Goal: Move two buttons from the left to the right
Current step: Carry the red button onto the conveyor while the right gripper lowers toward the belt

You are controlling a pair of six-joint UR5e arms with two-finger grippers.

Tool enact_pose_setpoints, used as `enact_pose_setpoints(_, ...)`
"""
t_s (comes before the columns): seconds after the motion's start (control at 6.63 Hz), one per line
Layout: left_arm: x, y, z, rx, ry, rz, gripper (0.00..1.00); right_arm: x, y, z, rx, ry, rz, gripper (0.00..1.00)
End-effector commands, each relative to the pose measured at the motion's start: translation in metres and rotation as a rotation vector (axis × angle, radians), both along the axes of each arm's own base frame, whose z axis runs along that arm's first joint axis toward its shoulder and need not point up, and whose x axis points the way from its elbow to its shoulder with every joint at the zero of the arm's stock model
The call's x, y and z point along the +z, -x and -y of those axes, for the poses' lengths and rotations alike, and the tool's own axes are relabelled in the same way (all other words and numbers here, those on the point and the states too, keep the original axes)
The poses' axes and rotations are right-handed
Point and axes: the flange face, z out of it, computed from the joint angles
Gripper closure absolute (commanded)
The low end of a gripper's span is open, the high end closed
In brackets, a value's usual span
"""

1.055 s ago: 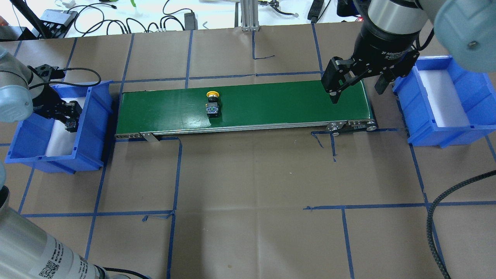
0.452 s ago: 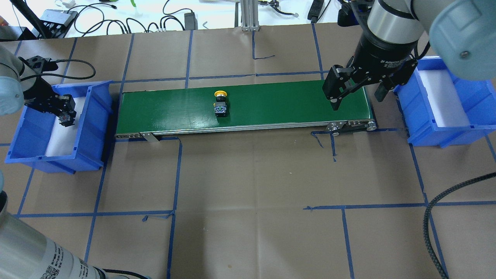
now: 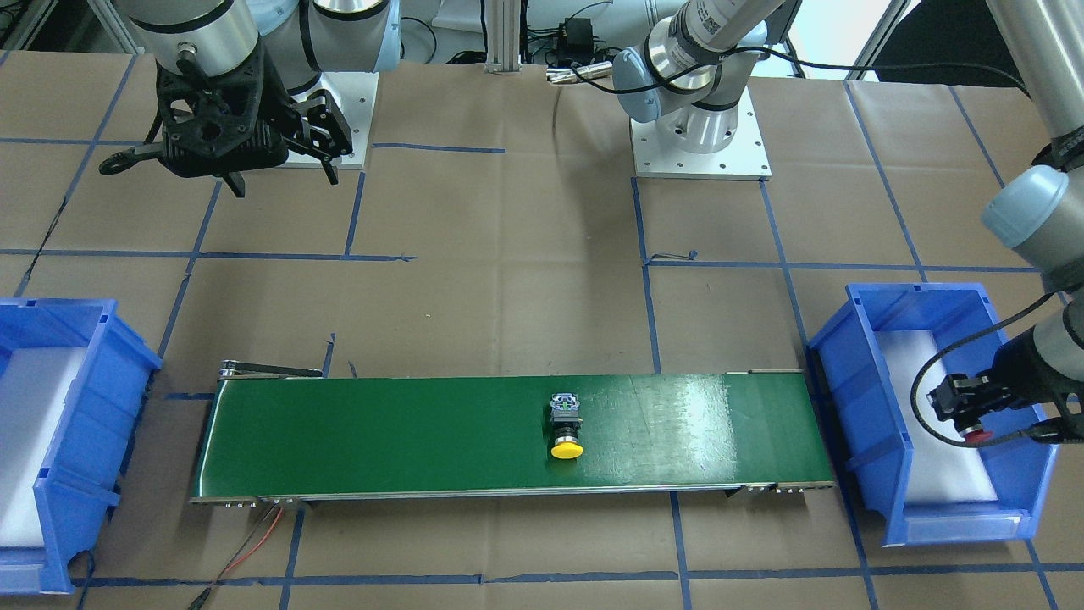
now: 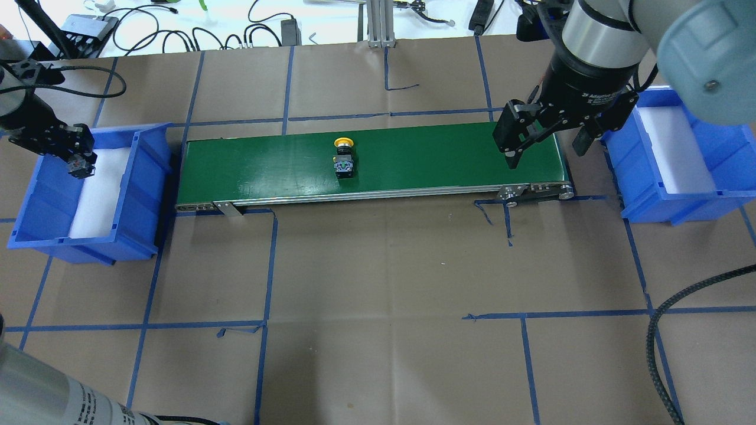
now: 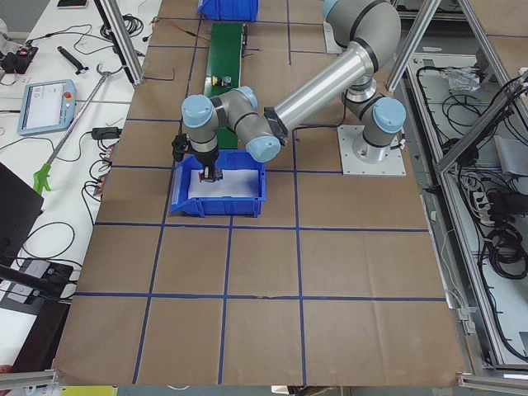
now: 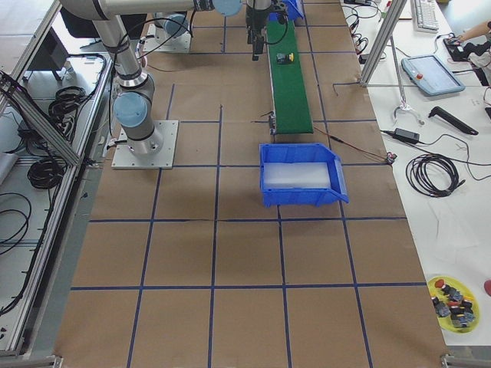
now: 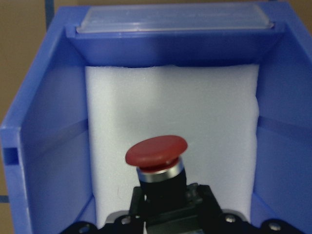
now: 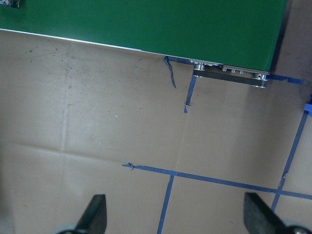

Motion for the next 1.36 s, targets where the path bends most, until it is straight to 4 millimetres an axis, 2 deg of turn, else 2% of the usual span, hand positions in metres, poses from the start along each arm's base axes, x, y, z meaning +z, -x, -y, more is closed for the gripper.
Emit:
enact_pose_setpoints(0.0,0.054,0.009,0.002,-0.016,-0.022,-0.007,1.00,-0.002,0.000,0.001,0.002,-0.004,0.001,0.00)
enact_pose_setpoints(0.15,0.066,0.032,0.010,-0.054,-0.030,-0.013,1.00,-0.002,0.000,0.002,0.002,-0.001,0.002,0.00)
enact_pose_setpoints(0.45,0.078,0.098,0.023,-0.107,-0.016,0.000,1.00,-0.002,0.000,0.002,0.002,-0.001,0.002,0.00)
enact_pose_setpoints(0.6,0.077,0.128,0.024,-0.119,-0.020,0.000,1.00,-0.004,-0.002,0.007,0.000,0.024,0.006,0.00)
enact_pose_setpoints(0.75,0.076,0.156,0.025,-0.083,-0.021,-0.010,1.00,-0.019,-0.002,0.023,0.002,0.020,0.003,0.00)
enact_pose_setpoints(0.9,0.072,0.190,0.025,-0.084,-0.030,-0.013,1.00,-0.029,0.002,0.031,0.009,0.004,-0.017,0.00)
enact_pose_setpoints(1.06,0.061,0.215,0.020,-0.093,-0.045,-0.016,1.00,-0.030,0.001,0.033,0.007,0.007,-0.014,0.00)
enact_pose_setpoints(1.21,0.039,0.222,0.012,-0.062,-0.086,-0.026,1.00,-0.044,0.001,0.047,0.008,0.012,-0.016,0.00)
